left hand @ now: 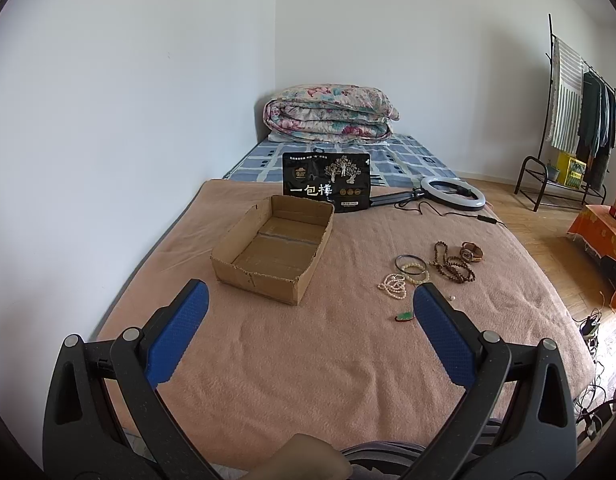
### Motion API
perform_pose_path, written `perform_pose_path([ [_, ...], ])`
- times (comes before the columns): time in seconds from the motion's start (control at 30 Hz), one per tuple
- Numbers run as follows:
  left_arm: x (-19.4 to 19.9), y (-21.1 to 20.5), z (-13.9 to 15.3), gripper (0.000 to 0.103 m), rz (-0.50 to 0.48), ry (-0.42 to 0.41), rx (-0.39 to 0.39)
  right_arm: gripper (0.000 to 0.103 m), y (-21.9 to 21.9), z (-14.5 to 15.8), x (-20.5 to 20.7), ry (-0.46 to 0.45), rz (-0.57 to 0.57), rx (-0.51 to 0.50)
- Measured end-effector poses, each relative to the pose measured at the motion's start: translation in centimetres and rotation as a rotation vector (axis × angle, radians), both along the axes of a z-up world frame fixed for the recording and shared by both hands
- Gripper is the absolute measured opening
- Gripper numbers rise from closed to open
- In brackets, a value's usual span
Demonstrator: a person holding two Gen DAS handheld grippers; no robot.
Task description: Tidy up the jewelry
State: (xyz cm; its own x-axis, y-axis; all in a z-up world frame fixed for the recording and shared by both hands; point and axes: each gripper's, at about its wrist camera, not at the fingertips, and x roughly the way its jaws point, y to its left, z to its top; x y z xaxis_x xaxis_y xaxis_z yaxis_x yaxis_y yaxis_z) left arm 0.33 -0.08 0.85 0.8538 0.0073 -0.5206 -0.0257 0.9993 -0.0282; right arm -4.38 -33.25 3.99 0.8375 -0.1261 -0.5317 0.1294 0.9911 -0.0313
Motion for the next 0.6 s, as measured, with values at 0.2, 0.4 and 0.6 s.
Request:
perform_pose_path([
  [0.2,-0.3,-0.9,1.2,0.103,-0.001,-0.001,0.001,0.103,0.0,0.0,0.0,0.002,0.001,-0.002],
  [0.4,-0.3,-0.9,1.2,0.103,-0.001,-0.003,0.001,0.103,0.0,-0.1,0.0,0.006,0.003,-0.005],
  [0.6,-0.3,-0.9,1.2,0.103,-0.001,-0.004,0.002,0.103,0.1,-0.1,0.1,0.009,0.003,-0.007],
])
